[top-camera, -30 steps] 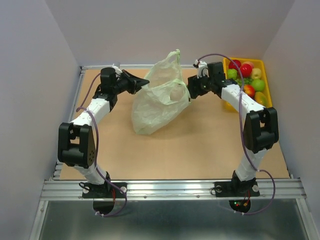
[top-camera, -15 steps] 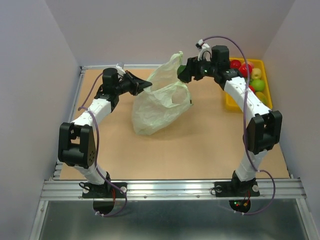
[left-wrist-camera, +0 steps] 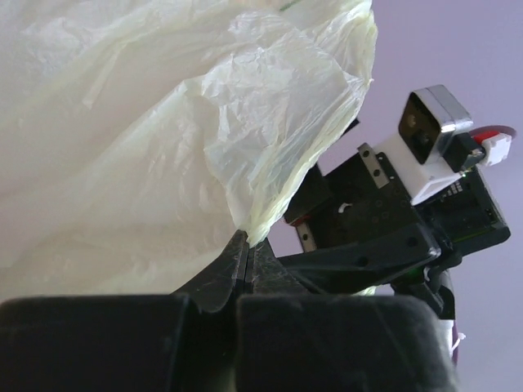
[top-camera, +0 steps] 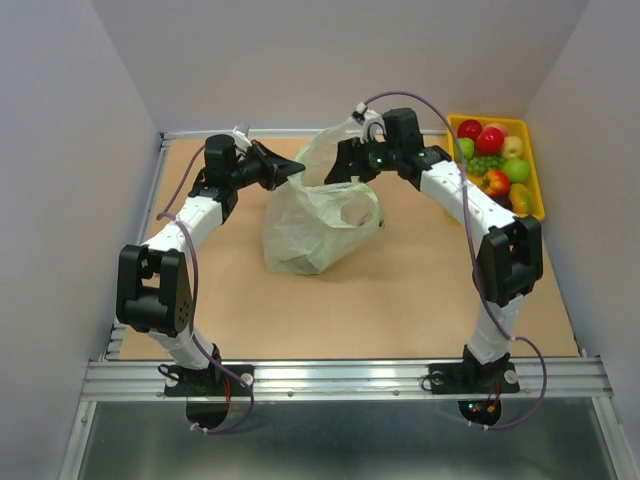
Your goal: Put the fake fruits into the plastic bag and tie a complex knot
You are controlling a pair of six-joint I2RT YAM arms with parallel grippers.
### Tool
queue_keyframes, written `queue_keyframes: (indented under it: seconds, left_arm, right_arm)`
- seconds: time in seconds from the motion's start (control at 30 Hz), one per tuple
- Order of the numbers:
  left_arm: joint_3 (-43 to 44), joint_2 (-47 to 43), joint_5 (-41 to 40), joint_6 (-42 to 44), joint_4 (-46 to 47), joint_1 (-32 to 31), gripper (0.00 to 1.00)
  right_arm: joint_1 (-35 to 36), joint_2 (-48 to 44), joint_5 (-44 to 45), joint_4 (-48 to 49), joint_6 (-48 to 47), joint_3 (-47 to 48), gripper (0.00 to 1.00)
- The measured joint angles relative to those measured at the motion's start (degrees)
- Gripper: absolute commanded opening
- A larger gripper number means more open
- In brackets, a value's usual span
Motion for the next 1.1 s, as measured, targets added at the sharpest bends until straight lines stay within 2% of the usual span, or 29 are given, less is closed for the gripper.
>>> queue_keyframes:
  seconds: [0.13, 0.27, 0.43, 0.57, 0.8, 1.1]
  left_arm:
    - [0.0, 0.0, 0.2, 0.1, 0.0, 0.0, 0.0]
    - [0.0, 0.0, 0.2, 0.5, 0.0, 0.0, 0.0]
    - [0.0, 0.0, 0.1, 1.1, 0.0, 0.0, 0.0]
    - [0.0, 0.0, -0.1, 1.4, 0.0, 0.0, 0.0]
    - [0.0, 0.0, -0.9, 2.1, -0.4, 0.0, 0.0]
    - [0.0, 0.0, -1.2, 2.8, -0.9, 0.0, 0.0]
  right_arm:
    - [-5.1, -4.3, -0.8, -1.5, -0.4, -0.1, 1.0]
    - [-17.0, -8.3, -2.9, -4.5, -2.6, -0.2, 1.0]
    - [-32.0, -8.3, 4.5, -12.1, -10.4, 0.0, 1.0]
    - [-37.6, -5.6, 9.0, -18.4, -17.1, 0.0, 0.98]
    - [-42.1, 1.7, 18.9, -23.1, -24.1, 0.2, 0.9]
    - [-42.1, 10.1, 27.5, -23.9, -27.1, 3.6, 0.88]
